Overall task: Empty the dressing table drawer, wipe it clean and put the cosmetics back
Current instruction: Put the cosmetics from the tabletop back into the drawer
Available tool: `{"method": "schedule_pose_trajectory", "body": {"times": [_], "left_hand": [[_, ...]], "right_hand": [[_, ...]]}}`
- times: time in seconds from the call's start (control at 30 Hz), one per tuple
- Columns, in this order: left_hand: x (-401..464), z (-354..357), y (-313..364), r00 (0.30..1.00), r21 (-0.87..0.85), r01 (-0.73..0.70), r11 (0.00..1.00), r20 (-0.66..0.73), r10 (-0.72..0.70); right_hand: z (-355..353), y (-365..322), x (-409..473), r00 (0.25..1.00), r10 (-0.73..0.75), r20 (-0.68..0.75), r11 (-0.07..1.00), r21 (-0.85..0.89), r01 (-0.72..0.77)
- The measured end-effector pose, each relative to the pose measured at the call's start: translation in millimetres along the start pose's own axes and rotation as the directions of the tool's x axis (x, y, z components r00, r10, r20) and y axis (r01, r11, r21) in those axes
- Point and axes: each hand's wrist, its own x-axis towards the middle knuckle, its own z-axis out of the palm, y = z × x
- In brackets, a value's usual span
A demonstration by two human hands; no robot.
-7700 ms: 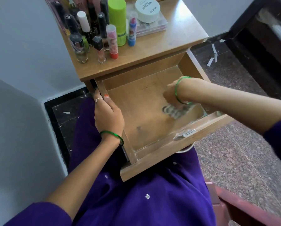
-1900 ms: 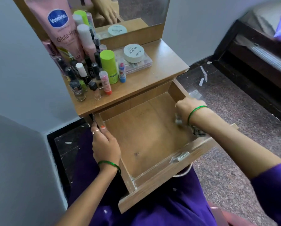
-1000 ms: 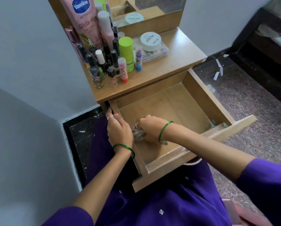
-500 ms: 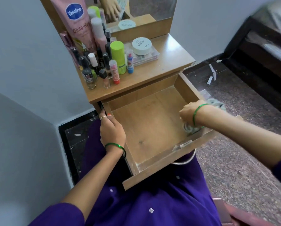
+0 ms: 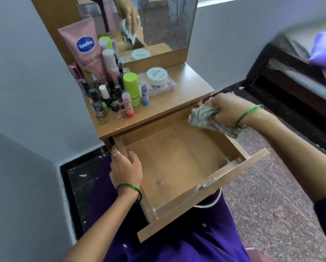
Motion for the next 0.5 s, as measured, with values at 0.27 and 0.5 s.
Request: {"method": "schedule_pose_trajectory", "body": {"times": [0.27, 0.5], "left_hand": [[-1.2, -0.1, 0.4, 1.000, -0.061, 0.023, 0.998, 0.013, -0.022], [-0.9, 3.1, -5.5, 1.000, -0.076, 0.008, 0.997, -0.005, -0.009]], "right_hand": [[-41.9, -9.7, 88.4, 0.842, 0.224, -0.491, 0.975, 0.130, -0.183], [-4.2, -17.7, 145.2, 0.980, 0.106, -0.167, 0.993, -0.035, -0.113]]}}
